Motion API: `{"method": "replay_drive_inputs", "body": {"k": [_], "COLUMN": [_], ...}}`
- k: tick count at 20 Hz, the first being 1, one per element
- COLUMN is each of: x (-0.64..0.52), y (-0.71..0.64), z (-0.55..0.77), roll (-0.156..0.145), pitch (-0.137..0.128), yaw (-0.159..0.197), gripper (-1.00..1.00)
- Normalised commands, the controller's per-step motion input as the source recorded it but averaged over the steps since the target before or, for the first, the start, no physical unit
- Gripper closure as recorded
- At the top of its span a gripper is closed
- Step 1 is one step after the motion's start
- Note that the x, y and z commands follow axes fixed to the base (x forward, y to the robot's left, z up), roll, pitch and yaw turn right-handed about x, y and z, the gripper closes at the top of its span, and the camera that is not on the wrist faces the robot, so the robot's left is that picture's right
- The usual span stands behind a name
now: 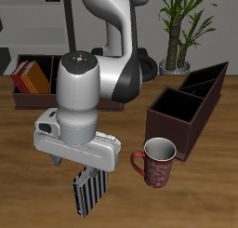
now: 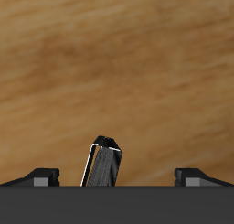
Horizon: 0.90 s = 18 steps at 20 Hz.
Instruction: Place the red book into the back desk caddy's left compartment and place the orange book into the back desk caddy's left compartment and place the striped book into the left desk caddy's right compartment
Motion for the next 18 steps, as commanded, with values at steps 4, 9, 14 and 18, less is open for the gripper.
{"method": "replay_drive_inputs", "body": {"k": [4,9,14,18], "x": [-0.03,-0.01,-0.01,0.02], "y": [-0.04,0.07,0.02,0.07], "z": [-0.21,-0.31,-0.10,-0.16], "roll": [-0.018,-0.004,-0.002,0.011], "pitch": [0.001,0.028,0.017,0.025], "yaw": [-0.033,-0.014,-0.019,-0.012], "gripper": [-1.00,-1.00,-1.00,-1.00]}}
